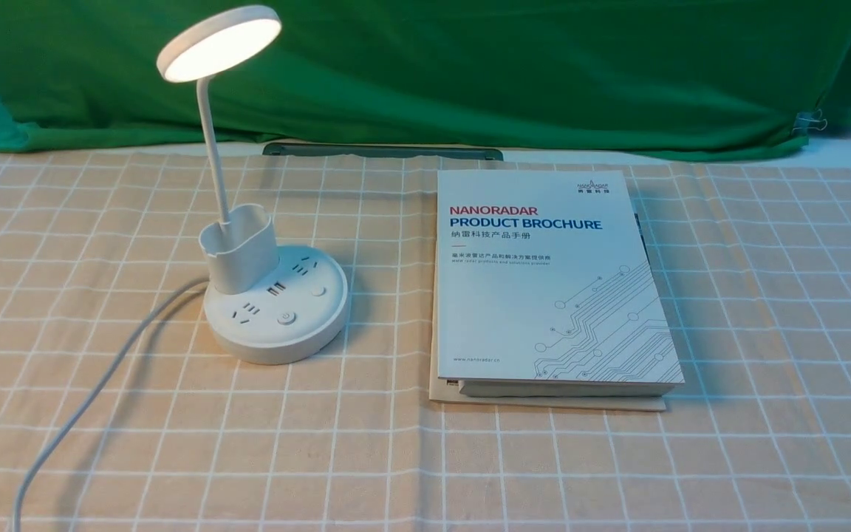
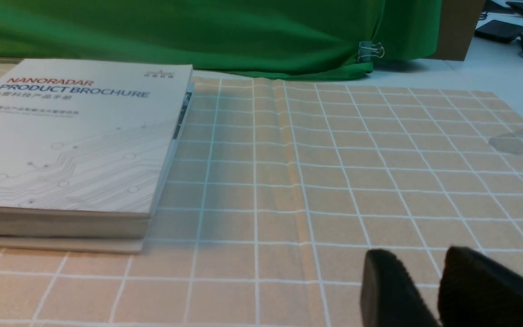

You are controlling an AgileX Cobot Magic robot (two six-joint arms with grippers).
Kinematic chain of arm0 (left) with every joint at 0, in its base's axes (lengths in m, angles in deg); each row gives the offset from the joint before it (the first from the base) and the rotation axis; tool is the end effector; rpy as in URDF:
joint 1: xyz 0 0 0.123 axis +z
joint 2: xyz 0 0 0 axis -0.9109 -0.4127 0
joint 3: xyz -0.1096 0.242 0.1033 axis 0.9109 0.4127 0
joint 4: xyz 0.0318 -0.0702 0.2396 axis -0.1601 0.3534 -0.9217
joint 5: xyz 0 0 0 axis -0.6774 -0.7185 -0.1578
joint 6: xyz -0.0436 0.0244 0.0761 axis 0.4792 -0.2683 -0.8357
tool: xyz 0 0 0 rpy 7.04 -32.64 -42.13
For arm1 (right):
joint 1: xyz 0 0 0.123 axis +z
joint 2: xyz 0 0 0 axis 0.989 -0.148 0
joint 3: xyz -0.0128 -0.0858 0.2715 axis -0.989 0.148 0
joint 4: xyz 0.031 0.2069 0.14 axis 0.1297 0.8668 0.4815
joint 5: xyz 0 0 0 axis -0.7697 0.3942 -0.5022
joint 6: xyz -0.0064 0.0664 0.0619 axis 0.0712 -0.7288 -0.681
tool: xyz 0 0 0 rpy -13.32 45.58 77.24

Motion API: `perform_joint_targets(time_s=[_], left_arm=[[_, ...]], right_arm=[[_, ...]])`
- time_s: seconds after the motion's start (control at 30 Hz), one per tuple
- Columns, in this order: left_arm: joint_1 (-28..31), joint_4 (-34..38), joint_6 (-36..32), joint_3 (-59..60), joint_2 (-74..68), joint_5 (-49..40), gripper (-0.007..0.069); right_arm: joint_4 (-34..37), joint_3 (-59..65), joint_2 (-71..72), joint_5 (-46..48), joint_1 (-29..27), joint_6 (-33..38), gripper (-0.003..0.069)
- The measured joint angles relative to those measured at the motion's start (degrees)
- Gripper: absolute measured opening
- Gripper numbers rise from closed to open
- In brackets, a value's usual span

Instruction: Turn on the table lamp on the light coffee tablecloth with your hand.

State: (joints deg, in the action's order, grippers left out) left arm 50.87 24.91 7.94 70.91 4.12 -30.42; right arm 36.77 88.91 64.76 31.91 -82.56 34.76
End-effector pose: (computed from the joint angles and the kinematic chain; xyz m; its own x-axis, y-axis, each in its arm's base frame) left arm 0.0600 -0.0152 0.2663 0.3675 -0.1492 -0.9180 0.2683 0.9621 -0.0490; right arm 0.0554 -0.0004 0.1879 -0.1592 -0.0392 -0.9865 0.0045 0.9992 -0.0405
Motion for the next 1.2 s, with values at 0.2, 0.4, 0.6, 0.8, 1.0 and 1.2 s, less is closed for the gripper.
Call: perform_joint_targets(time_s=[0.2,0.4,0.6,0.8,1.0,1.2], left_arm=[[9.79,-2.23,4.39,4.88,9.12,-11.8,0.0],[10.82,-2.48,3.42,4.94,9.27,-27.12,0.0],[10.92,-2.53,2.03,5.01,9.27,-37.71,0.0],[10.92,-0.91,1.81,5.01,9.41,-37.96,0.0],[10.92,-0.57,1.31,5.01,9.47,-37.96,0.0],[10.92,-0.57,1.24,5.01,9.47,-37.91,0.0]], right_arm=[[0.0,0.0,0.0,-0.04,0.0,0.0,0.0239],[0.0,0.0,0.0,-0.02,0.0,-0.05,0.0239],[0.0,0.0,0.0,0.02,0.0,-0.05,0.0239],[0.0,0.0,0.0,0.02,0.0,-0.05,0.0239],[0.0,0.0,0.0,0.02,0.0,-0.05,0.0239],[0.0,0.0,0.0,0.02,0.0,0.0,0.0239]])
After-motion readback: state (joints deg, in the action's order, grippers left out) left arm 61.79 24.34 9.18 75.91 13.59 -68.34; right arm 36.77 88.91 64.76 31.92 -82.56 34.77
